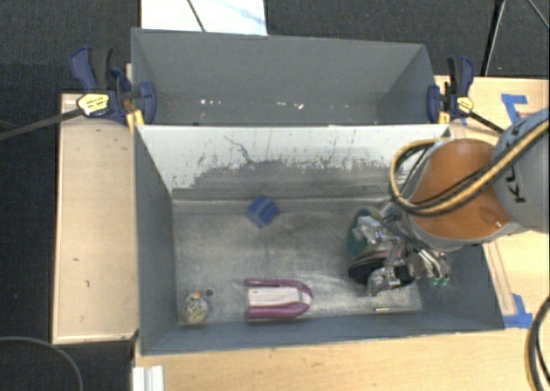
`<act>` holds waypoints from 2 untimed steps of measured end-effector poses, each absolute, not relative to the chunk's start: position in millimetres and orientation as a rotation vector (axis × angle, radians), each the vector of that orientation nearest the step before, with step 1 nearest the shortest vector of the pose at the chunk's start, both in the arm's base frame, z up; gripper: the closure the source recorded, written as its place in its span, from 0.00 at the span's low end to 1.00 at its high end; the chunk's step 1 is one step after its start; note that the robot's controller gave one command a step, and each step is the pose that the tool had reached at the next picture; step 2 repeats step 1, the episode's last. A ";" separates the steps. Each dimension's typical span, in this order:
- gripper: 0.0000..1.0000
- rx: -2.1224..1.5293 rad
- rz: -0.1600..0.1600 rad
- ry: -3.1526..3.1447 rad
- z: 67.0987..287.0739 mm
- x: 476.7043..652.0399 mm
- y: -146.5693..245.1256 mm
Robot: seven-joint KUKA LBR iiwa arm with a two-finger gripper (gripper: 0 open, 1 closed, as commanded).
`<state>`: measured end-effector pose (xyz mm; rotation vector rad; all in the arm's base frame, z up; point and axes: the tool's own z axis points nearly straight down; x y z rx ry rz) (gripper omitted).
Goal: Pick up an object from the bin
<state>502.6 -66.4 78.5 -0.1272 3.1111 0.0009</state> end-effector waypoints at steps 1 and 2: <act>1.00 -0.086 -0.001 3.132 203.3 502.0 -57.6; 1.00 -0.086 -0.001 3.132 203.3 502.0 -57.6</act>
Offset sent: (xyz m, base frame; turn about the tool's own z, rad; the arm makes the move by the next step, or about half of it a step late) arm -0.0025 0.0087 0.1207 0.0293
